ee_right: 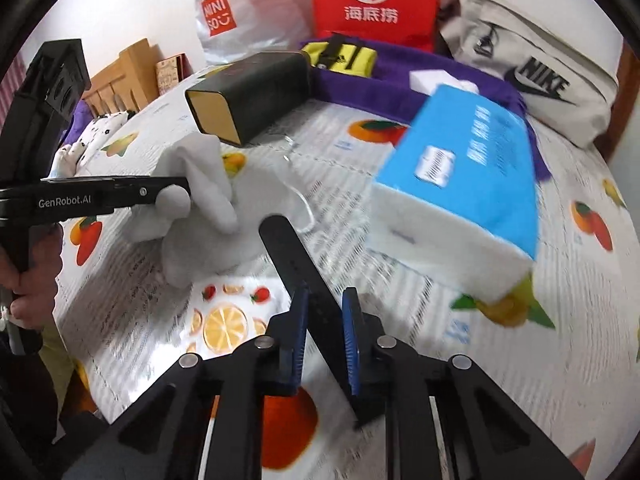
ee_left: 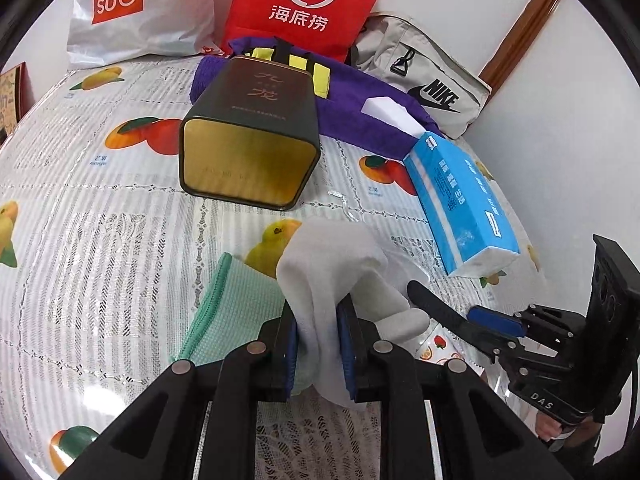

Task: Organize soft objects
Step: 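Lift the white glove with the left tool while the right tool lifts the watch strap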

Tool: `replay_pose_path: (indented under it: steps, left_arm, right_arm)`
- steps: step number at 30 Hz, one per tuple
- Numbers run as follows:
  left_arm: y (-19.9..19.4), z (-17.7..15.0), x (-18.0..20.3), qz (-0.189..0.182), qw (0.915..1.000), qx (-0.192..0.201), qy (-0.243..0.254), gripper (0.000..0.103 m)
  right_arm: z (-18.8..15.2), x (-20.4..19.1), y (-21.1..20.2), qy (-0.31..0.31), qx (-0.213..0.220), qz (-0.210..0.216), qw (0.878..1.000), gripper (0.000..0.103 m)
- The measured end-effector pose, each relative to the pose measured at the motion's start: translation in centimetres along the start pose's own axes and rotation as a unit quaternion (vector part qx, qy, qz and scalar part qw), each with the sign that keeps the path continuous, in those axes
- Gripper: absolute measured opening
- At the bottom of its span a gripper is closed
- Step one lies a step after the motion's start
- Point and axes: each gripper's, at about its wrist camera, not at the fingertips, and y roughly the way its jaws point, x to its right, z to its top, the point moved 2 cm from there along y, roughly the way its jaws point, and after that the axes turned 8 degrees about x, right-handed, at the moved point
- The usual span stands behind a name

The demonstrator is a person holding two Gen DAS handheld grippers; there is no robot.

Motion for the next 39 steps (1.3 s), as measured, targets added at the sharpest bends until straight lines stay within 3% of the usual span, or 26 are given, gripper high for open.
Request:
replay_pose_path:
  steps: [8,11,12,14,20,22,24,26,29,33,39]
  left_arm:
    - [-0.2,-0.4,0.1,-0.003,1.0000,0.000,-0.002,0.019]
    - [-0.3,-0.5,0.4,0.001,1.0000,-0.002,0.002,0.019]
    - [-0.3,-0.5,0.4,0.001,1.0000,-0.002,0.003,0.019]
    - [-0.3,-0.6,0.3,-0.001,1.0000,-0.001,-0.002,0.019]
    - [-0.5,-0.7,0.4,0.001,1.0000,-0.001,-0.004,0.019]
    - [-0.4,-0.7,0.4,0.001,1.0000,-0.002,-0.003,0.019]
    - [-0.4,-0.7,0.4,0.000,1.0000,-0.002,-0.003,0.019]
    - [-0.4,-0.6,0.4,-0.001,1.0000,-0.001,-0.005,0.019]
    - [-0.5,-0.6,0.4,-0.001,1.0000,0.000,-0.004,0.019]
    - [-0.6,-0.7,0.4,-0.001,1.0000,-0.001,-0.003,0.019]
    - [-0.5,-0.9,0.3,-0.003,1.0000,-0.002,-0.004,0.019]
  right_arm:
    - [-0.5,0.2,0.0,-0.032,-0.002,0.012,0.999,0.023]
    - [-0.7,-0.4,0.1,-0.054,-0.005,0.018,0.998,0.031]
    - [-0.8,-0.6,0.0,-0.055,-0.006,0.015,0.998,0.029]
    - [-1.0,-0.3,-0.2,-0.045,-0.005,0.019,0.999,0.024]
    - [-1.4,0.9,-0.9,0.061,-0.020,0.005,0.998,0.022]
    - [-1.5,0.4,-0.9,0.058,-0.018,0.005,0.998,0.028]
    - [-1.3,-0.3,-0.6,0.039,-0.013,0.025,0.999,0.045]
    - [-1.0,-0.8,-0.2,0.010,-0.006,0.016,1.000,0.045]
    - [-0.5,-0.9,0.3,-0.022,0.008,-0.008,1.000,0.021]
    - [-0.7,0.1,-0.3,-0.002,0.002,0.014,1.000,0.020]
    - [-1.9,0.4,-1.2,0.010,-0.001,0.003,1.000,0.026]
